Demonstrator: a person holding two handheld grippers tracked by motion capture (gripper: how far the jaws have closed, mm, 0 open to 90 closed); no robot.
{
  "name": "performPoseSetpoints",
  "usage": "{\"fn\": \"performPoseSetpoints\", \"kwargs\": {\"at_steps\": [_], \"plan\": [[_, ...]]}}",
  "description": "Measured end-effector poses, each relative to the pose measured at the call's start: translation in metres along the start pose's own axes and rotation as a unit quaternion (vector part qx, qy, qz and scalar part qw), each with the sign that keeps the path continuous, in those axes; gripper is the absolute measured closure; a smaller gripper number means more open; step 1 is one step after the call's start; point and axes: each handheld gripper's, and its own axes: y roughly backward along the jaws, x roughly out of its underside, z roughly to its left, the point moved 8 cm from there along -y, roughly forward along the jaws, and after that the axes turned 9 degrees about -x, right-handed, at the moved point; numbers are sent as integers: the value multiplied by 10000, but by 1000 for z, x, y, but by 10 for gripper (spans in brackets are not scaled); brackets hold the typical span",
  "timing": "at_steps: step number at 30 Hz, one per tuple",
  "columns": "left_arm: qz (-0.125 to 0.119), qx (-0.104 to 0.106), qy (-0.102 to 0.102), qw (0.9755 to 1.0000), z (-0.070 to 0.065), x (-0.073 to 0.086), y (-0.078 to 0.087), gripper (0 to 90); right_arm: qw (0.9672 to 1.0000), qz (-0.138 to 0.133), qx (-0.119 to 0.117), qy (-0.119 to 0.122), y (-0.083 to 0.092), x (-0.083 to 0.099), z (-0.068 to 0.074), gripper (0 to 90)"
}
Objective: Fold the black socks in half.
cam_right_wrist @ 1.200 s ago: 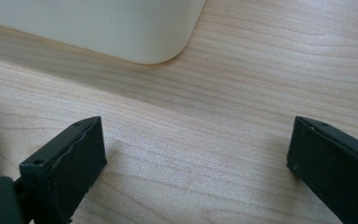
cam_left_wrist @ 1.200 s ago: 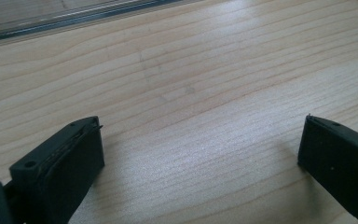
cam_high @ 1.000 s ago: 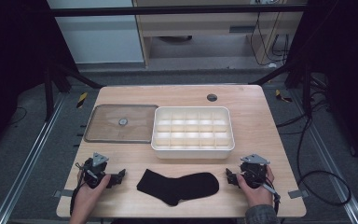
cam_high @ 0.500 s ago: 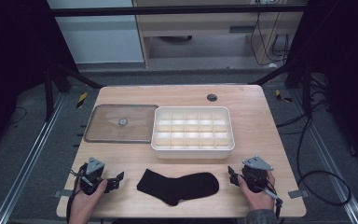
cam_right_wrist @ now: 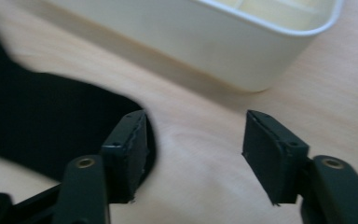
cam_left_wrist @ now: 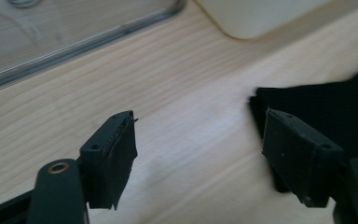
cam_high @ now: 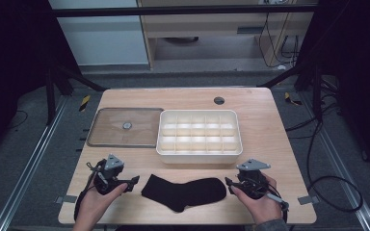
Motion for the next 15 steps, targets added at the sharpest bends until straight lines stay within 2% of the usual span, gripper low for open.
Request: {"fn": "performPoseSetpoints", "kwargs": {"at_steps": [2, 3, 5, 6, 11, 13, 15], "plan": [[128, 20, -230, 9997, -7, -3, 6, 280, 9994, 232, -254, -83, 7, 1, 9, 442], [128, 20, -230, 9997, -7, -3, 6, 288, 9994, 232, -254, -83, 7, 1, 9, 442], [194, 44, -257, 9995, -11, -4, 10, 296, 9980, 427, -449, -111, 12, 3, 16, 497], [240, 153, -233, 9993, -14, -5, 9, 299, 9967, 567, -563, -117, 10, 3, 19, 534], [340, 230, -295, 9987, -24, -10, 0, 296, 9947, 717, -716, -177, -2, -3, 24, 518], [413, 232, -458, 9978, -35, -12, -4, 296, 9936, 883, -678, -177, -17, -5, 27, 516], [403, 223, -510, 9976, -38, -13, -5, 297, 9926, 990, -669, -195, -24, -4, 28, 528]]}}
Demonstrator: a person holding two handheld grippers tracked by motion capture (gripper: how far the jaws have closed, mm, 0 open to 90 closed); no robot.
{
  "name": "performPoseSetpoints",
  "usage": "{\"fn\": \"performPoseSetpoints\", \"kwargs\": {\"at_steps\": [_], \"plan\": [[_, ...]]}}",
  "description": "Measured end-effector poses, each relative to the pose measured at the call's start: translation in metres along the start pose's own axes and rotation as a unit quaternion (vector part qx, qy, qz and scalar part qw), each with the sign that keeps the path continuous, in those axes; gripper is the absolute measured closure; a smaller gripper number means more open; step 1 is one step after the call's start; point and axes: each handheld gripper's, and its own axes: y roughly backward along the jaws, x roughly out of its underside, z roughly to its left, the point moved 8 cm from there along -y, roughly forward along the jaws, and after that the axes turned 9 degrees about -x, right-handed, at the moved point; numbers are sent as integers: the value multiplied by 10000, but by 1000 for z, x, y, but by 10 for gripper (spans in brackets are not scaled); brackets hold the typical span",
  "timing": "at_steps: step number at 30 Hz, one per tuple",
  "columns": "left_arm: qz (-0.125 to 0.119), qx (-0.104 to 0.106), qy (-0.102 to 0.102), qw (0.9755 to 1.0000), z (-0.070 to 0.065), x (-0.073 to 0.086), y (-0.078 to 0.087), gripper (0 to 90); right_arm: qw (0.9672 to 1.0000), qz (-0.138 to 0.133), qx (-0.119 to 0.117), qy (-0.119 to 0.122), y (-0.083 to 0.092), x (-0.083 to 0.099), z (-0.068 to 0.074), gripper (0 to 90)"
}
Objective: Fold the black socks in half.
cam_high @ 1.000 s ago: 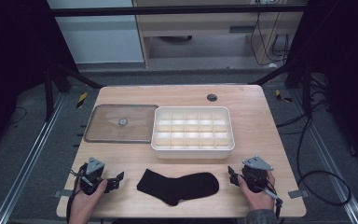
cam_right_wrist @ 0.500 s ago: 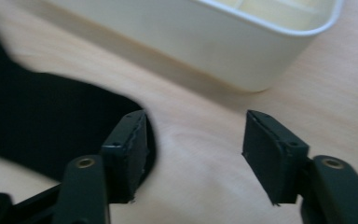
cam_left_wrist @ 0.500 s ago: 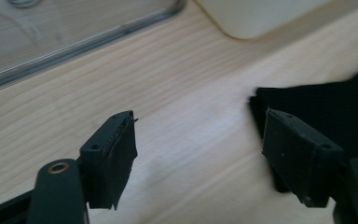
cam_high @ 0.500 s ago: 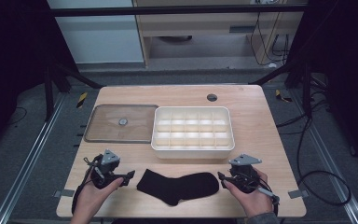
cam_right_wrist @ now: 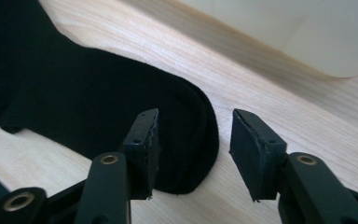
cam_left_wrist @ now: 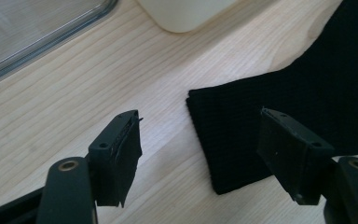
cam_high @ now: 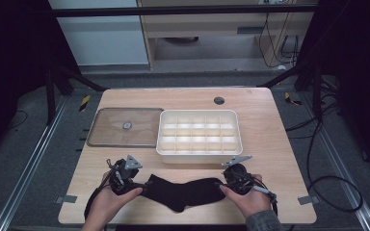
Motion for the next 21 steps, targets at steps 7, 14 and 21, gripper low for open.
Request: {"fn": "performPoseSetpoints", "kwargs": {"at_steps": [7, 14, 21], "plan": [[238, -27, -161, 9996, -5, 7, -10, 301, 9994, 296, 192, -25, -13, 5, -5, 529], [430, 20, -190, 9989, -5, 12, -14, 391, 9989, 410, 120, -170, -19, 9, -11, 565], [595, -52, -351, 9976, -11, 13, -18, 384, 9987, 508, 51, -61, -22, 12, -5, 616]]}}
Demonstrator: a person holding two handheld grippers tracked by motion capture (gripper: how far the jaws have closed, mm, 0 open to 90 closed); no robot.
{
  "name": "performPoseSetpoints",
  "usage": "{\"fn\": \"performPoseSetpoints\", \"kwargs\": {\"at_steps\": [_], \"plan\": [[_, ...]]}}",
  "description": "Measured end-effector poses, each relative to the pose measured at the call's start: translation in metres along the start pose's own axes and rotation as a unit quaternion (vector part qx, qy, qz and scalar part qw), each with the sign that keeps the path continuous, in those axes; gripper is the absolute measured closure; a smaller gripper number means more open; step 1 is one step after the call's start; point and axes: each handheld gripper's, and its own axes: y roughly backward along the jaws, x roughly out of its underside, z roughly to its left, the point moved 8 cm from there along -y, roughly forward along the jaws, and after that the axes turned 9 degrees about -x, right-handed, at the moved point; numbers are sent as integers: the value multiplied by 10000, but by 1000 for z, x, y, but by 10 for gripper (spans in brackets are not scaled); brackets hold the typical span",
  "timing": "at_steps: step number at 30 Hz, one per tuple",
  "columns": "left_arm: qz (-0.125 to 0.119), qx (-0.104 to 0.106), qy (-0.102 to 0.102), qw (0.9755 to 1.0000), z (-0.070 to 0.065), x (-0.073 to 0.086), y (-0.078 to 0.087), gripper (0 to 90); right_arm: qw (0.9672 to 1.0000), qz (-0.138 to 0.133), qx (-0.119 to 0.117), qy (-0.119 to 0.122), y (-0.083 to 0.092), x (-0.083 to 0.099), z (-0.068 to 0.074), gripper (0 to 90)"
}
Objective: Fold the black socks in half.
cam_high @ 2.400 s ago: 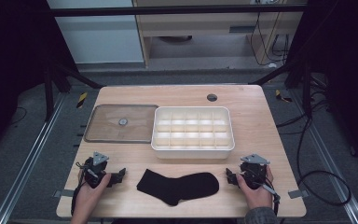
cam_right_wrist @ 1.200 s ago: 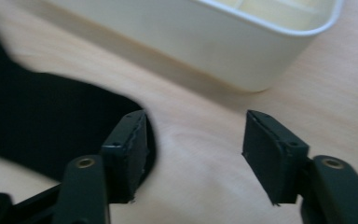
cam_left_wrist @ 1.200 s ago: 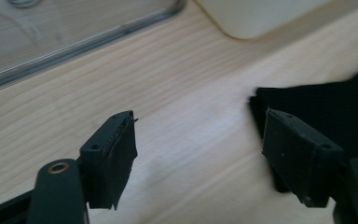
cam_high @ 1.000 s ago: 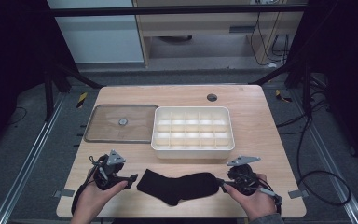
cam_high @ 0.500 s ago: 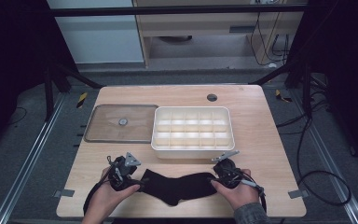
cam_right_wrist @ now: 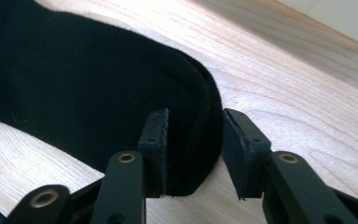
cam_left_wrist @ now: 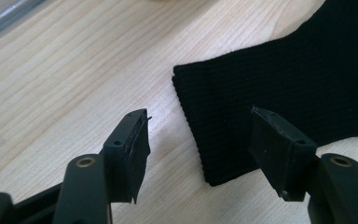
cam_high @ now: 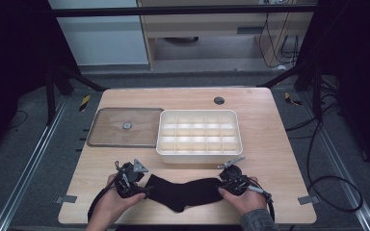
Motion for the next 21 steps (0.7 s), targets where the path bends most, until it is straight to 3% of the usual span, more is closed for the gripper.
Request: {"fn": "performPoseSetpoints", "kwargs": {"at_steps": [2, 10, 15, 21], "plan": [[124, -64, -101, 9999, 2, 1, -3, 400, 9999, 77, 30, 64, -1, 0, 0, 650], [268, 166, -126, 9994, -2, 0, -10, 510, 9994, 175, 20, 283, 1, 0, 4, 770], [479, 337, -211, 9981, -7, 2, -11, 597, 9994, 168, 22, 297, 2, -1, 6, 766], [586, 385, -189, 9974, -11, 1, -11, 678, 9994, 98, -7, 333, 5, -1, 9, 757]]}}
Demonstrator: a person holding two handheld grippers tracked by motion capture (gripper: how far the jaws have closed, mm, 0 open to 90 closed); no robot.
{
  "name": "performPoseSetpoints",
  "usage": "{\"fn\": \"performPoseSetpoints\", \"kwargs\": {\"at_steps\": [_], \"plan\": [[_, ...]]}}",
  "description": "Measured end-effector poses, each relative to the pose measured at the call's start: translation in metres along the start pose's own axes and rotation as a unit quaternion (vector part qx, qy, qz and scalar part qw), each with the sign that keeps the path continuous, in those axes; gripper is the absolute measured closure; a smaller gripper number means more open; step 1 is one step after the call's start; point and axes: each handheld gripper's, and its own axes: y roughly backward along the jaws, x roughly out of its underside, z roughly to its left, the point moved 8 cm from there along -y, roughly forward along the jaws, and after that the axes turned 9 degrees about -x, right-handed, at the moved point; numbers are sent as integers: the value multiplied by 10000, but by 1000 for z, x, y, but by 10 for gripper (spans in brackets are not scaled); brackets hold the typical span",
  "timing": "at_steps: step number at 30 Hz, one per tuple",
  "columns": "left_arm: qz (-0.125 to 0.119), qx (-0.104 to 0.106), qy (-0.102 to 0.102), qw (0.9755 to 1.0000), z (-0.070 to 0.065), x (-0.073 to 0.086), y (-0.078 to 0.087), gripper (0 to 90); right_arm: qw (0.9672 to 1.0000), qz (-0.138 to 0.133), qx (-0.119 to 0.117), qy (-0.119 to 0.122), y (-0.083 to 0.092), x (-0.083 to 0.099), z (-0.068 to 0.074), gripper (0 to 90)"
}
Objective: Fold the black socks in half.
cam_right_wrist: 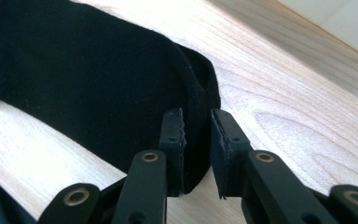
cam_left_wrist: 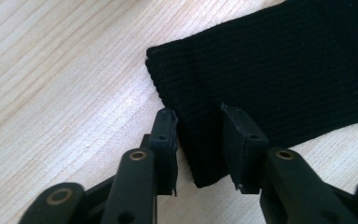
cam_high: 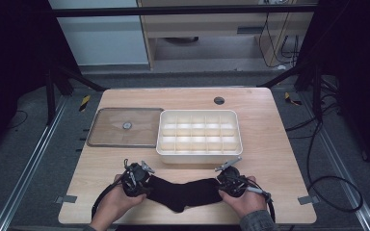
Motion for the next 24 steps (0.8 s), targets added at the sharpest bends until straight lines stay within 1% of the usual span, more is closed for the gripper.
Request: {"fn": "performPoseSetpoints", "kwargs": {"at_steps": [2, 4, 8, 10, 12, 14, 15, 16, 19, 21, 24], "plan": [[18, 40, -42, 10000, 0, 0, 0, 701, 10000, -44, 6, 11, 2, -1, 0, 757], [-2, 83, -60, 9999, -1, 0, 0, 719, 9999, -98, 0, -34, 4, -2, 0, 739], [6, 95, -104, 9999, -2, 0, 0, 756, 9999, -99, 56, -13, 4, -2, -2, 636], [-7, 74, -104, 9999, -2, 0, 0, 763, 9998, -141, 78, -81, 4, -1, -3, 608], [-39, 38, -122, 9999, -3, 0, 0, 769, 9999, -98, 89, -91, 2, 0, -5, 574], [-61, 45, -139, 9999, -3, 0, 0, 775, 9999, -17, 96, -71, 0, 1, -5, 596], [-73, 52, -133, 9999, -3, 0, 0, 779, 9999, -6, 94, -78, -1, 1, -5, 668], [-87, 71, -125, 9999, -3, 1, 0, 783, 9999, 26, 75, -63, -3, 2, -4, 713], [-135, 90, -114, 9998, -3, 1, 1, 792, 9999, 146, 25, -1, -6, 2, 0, 801], [-193, 77, -133, 9997, -3, 1, 0, 795, 9999, 122, 17, 95, -4, 0, 1, 835], [-302, 103, -52, 9995, -3, 3, 0, 798, 9999, 94, 20, 88, -3, 0, 2, 843]]}}
